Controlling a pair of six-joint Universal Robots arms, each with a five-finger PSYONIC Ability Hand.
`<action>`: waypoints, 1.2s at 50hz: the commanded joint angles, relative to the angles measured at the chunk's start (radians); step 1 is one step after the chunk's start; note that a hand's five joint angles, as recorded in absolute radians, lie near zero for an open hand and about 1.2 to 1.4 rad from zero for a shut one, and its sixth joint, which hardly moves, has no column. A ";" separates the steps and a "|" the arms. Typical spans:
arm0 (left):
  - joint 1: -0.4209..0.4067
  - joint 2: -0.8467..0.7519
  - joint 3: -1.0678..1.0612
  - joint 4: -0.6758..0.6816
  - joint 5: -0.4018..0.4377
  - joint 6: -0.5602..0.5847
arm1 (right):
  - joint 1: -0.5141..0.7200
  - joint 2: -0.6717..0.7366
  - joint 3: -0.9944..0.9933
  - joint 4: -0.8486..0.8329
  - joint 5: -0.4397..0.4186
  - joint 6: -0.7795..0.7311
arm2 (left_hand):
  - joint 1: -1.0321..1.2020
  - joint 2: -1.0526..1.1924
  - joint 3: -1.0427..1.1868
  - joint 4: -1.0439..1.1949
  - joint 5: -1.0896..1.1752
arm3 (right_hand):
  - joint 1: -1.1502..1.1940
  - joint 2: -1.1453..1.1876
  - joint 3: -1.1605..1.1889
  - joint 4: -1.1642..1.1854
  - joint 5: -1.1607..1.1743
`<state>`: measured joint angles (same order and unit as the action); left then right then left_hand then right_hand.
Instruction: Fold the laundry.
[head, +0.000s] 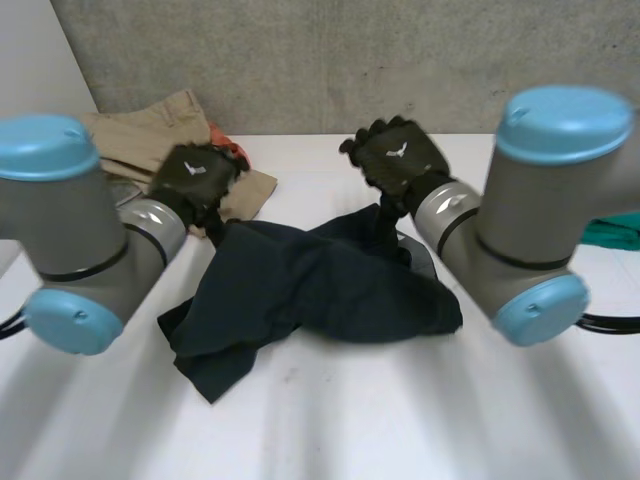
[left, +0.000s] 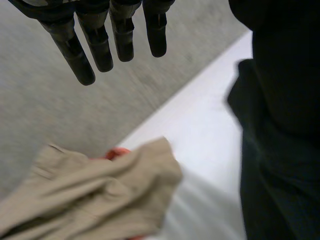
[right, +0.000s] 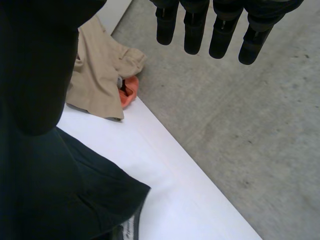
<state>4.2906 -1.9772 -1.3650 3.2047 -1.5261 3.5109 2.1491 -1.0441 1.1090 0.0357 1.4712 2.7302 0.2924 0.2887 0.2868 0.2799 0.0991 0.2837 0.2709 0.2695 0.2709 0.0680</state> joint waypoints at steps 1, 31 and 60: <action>-0.011 0.267 -0.170 -0.006 -0.106 -0.081 | -0.098 -0.125 0.029 0.232 -0.009 0.002 | -0.014 -0.011 -0.009 -0.002 0.004 | 0.013 0.026 0.027 0.026 0.054; 0.028 0.459 -0.735 -0.005 -0.072 -0.173 | -0.241 -0.241 0.689 0.090 -0.241 -0.102 | 0.279 0.283 0.285 0.292 0.298 | 0.327 0.340 0.341 0.340 0.368; 0.028 0.167 -0.582 0.212 -0.051 -0.162 | -0.222 -0.120 0.715 -0.221 -0.238 -0.178 | 1.104 1.108 1.110 1.116 1.123 | 1.111 1.124 1.125 1.124 1.152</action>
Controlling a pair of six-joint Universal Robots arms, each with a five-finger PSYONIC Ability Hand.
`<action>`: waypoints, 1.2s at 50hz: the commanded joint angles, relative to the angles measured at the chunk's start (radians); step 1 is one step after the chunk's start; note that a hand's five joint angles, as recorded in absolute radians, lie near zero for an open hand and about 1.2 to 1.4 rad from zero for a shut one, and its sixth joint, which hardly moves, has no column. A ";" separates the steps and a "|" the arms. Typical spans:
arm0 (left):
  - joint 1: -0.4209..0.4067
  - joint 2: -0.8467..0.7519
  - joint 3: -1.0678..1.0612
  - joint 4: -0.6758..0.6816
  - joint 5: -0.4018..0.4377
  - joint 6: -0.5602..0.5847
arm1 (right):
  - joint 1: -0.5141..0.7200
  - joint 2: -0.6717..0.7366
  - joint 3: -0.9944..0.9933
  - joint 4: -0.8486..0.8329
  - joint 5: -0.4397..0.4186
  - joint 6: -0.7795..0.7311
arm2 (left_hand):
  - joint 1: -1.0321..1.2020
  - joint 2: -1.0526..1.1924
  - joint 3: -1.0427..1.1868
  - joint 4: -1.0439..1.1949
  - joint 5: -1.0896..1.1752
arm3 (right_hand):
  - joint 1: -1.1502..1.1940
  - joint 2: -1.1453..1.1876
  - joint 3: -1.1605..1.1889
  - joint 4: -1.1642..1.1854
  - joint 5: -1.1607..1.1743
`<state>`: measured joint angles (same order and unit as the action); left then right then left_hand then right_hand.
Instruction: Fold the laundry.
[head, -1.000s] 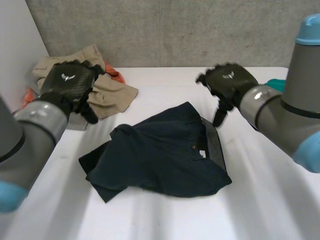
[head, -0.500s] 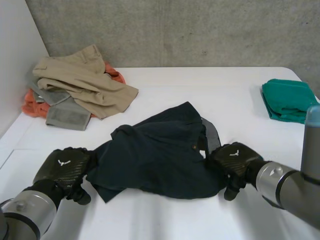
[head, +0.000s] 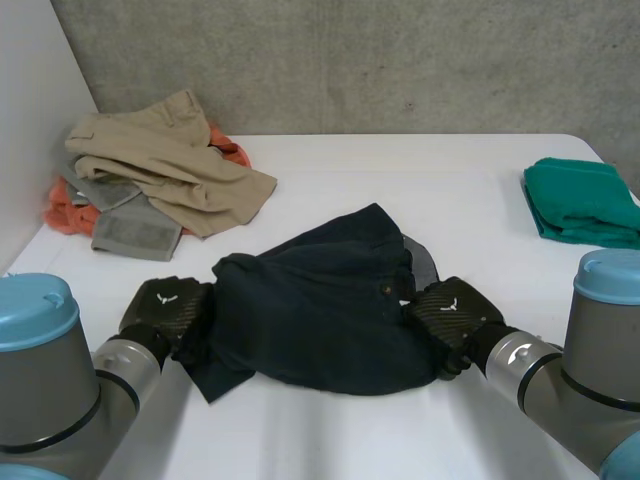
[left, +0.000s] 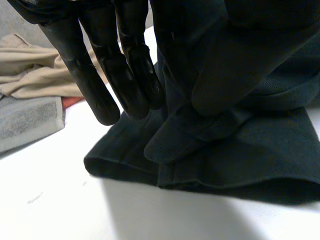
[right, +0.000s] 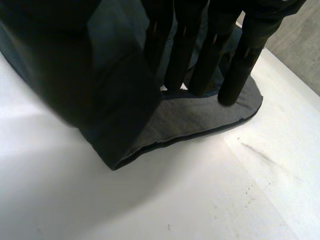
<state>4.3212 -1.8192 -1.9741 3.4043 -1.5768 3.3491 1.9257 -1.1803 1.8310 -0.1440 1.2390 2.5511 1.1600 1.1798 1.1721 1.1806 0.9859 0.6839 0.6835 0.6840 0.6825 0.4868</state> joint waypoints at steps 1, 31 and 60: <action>-0.003 0.018 0.043 0.004 0.000 0.001 | 0.001 0.016 -0.010 -0.045 -0.004 0.001 | 0.236 0.216 0.224 0.216 0.236 | 0.712 0.713 0.712 0.714 0.735; 0.012 0.160 0.681 -0.467 0.149 0.035 | -0.113 -0.277 -0.700 0.572 0.080 0.000 | 0.236 0.216 0.224 0.216 0.236 | 0.712 0.713 0.712 0.714 0.735; -0.044 -0.226 1.117 0.325 0.009 0.247 | -0.013 0.060 -0.926 -0.257 0.310 0.161 | 0.236 0.216 0.224 0.216 0.236 | 0.712 0.713 0.712 0.714 0.735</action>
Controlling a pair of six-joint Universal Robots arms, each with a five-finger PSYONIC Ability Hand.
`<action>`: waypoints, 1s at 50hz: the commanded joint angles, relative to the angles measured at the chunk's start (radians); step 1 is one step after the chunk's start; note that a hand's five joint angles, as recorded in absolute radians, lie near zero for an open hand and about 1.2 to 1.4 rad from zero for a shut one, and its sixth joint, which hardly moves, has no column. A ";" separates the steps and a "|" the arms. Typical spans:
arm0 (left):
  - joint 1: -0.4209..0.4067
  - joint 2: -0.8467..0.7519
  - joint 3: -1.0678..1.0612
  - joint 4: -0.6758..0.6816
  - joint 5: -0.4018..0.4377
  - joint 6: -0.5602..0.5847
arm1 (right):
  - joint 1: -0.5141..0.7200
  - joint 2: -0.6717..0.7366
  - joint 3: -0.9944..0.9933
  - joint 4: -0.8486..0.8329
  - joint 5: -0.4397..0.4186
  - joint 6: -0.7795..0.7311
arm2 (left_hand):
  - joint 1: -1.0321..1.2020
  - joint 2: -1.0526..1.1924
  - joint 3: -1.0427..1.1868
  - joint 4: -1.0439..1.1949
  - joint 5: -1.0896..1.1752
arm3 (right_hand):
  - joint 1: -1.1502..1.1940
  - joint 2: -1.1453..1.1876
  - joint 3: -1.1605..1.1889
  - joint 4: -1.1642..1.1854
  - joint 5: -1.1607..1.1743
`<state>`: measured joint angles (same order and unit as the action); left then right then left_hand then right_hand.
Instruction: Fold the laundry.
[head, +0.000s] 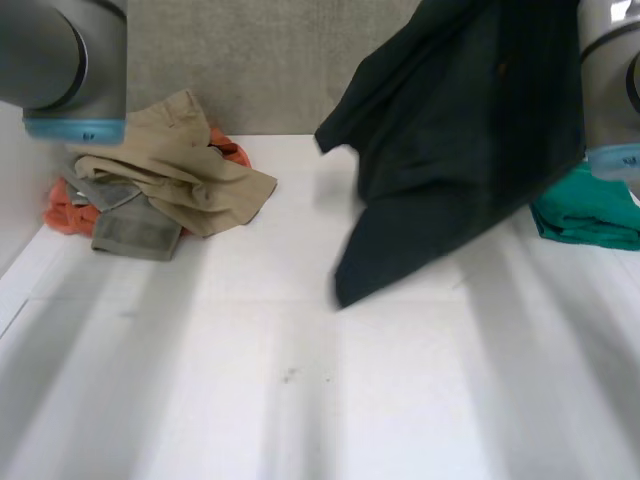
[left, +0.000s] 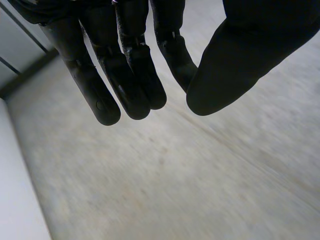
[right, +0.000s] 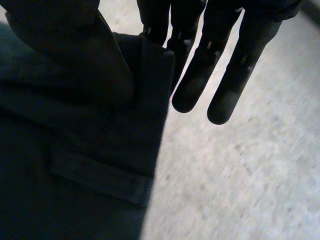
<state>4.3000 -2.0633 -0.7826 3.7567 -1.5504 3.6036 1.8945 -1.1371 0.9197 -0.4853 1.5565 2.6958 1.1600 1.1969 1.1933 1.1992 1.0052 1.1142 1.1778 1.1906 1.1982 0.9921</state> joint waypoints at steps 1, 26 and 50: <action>-0.023 0.022 -0.122 -0.058 -0.014 -0.009 | 0.021 0.020 -0.006 0.111 -0.009 0.016 | 0.236 0.199 0.203 0.197 0.217 | 0.282 0.218 0.206 0.198 0.230; -0.175 -0.155 -0.437 -0.652 -0.022 -0.709 | 0.058 -0.156 0.222 0.418 -0.099 0.029 | -0.888 -0.925 -0.921 -0.927 -0.908 | 0.282 0.218 0.206 0.198 0.230; -0.187 -0.333 -0.274 -0.545 -0.020 -0.957 | 0.247 -0.306 0.228 0.531 -0.039 0.038 | -0.873 -0.910 -0.906 -0.912 -0.893 | 0.282 0.218 0.206 0.198 0.230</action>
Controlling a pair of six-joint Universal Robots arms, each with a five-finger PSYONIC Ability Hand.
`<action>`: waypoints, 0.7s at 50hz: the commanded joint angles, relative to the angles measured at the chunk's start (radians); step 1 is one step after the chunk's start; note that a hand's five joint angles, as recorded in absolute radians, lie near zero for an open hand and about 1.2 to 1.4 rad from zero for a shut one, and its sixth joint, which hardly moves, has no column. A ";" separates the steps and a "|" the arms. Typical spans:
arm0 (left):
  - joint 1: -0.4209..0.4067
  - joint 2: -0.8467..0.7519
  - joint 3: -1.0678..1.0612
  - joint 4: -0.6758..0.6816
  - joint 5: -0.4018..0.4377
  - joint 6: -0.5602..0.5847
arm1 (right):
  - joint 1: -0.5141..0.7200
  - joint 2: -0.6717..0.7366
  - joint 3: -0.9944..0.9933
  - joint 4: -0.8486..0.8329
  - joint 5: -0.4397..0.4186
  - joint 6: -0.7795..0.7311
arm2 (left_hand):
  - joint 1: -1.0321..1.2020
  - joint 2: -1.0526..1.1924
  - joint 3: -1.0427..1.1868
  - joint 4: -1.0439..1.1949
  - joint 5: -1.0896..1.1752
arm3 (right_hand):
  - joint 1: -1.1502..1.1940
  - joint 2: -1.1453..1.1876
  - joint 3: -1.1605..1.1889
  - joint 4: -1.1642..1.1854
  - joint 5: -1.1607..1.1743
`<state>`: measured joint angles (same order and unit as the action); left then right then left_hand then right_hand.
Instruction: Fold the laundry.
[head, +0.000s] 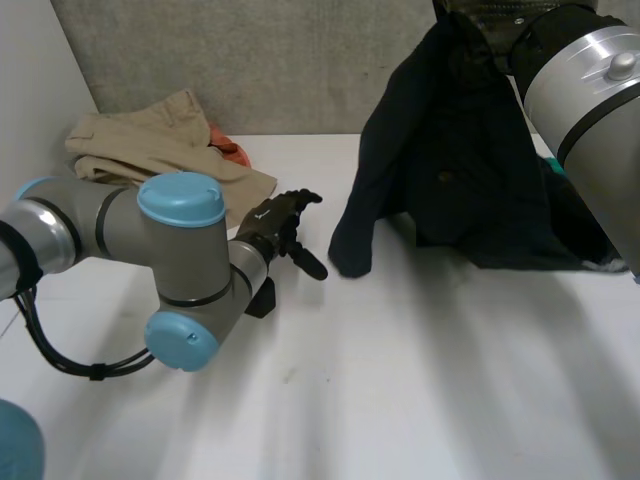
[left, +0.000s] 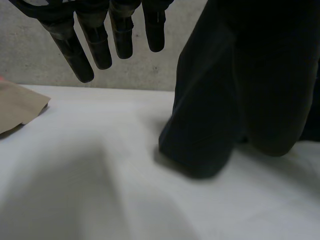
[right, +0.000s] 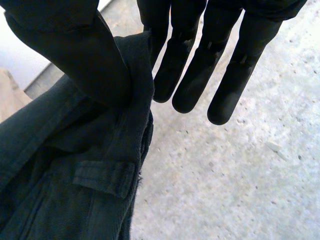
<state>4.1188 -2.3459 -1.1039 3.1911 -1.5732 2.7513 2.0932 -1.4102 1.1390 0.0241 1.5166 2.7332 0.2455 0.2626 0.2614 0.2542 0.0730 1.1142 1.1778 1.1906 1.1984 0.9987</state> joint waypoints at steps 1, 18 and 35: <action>-0.011 -0.055 0.052 0.021 0.002 -0.116 | 0.051 -0.036 0.010 0.022 0.000 0.000 | 0.041 0.024 0.025 0.033 0.039 | 0.282 0.218 0.206 0.198 0.223; 0.073 0.221 -0.119 0.012 -0.106 -0.118 | -0.085 -0.055 0.054 0.042 -0.002 -0.082 | 1.151 1.134 1.135 1.142 1.149 | 0.282 0.218 0.206 0.198 0.223; 0.150 0.646 -0.258 -0.299 0.139 0.424 | -0.226 -0.049 0.156 0.284 -0.068 -0.227 | 1.151 1.134 1.135 1.142 1.149 | 0.282 0.218 0.206 0.198 0.223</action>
<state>4.2840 -1.7367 -1.3479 3.0014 -1.4829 3.0569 1.8660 -1.4691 1.2600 0.2154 1.4692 2.5250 1.1685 1.1938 1.1884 1.1994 0.9786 1.1142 1.1778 1.1907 1.1985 0.9987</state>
